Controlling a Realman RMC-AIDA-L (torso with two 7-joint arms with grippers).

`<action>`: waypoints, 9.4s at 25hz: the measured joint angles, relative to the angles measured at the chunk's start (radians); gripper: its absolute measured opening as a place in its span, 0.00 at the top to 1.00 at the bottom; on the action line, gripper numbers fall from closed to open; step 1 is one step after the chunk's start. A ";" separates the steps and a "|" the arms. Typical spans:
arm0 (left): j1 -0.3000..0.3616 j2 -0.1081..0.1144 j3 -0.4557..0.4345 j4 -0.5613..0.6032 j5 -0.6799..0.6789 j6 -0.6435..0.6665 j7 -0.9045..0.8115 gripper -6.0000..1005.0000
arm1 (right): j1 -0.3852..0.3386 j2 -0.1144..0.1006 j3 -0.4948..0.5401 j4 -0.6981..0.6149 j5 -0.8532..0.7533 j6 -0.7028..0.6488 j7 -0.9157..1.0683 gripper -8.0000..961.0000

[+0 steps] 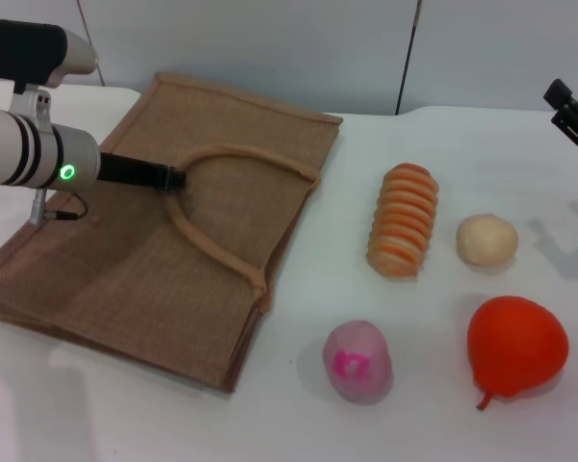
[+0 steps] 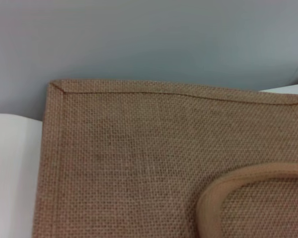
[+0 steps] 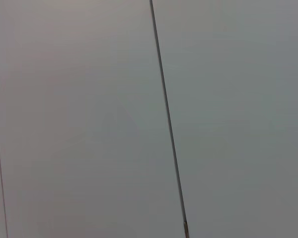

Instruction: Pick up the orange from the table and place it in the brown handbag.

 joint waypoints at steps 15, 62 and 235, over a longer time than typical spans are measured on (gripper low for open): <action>0.053 -0.010 -0.004 0.008 -0.239 0.021 0.092 0.87 | -0.022 -0.004 -0.020 -0.024 -0.011 -0.102 0.028 0.23; 0.266 0.033 -0.015 0.012 -0.982 -0.578 0.511 0.87 | 0.029 -0.002 -0.621 -0.463 -0.361 -0.363 0.422 0.23; 0.318 -0.038 -0.106 -0.390 -1.643 -0.351 1.559 0.40 | -0.099 0.012 -0.505 0.218 1.056 0.109 -0.445 0.16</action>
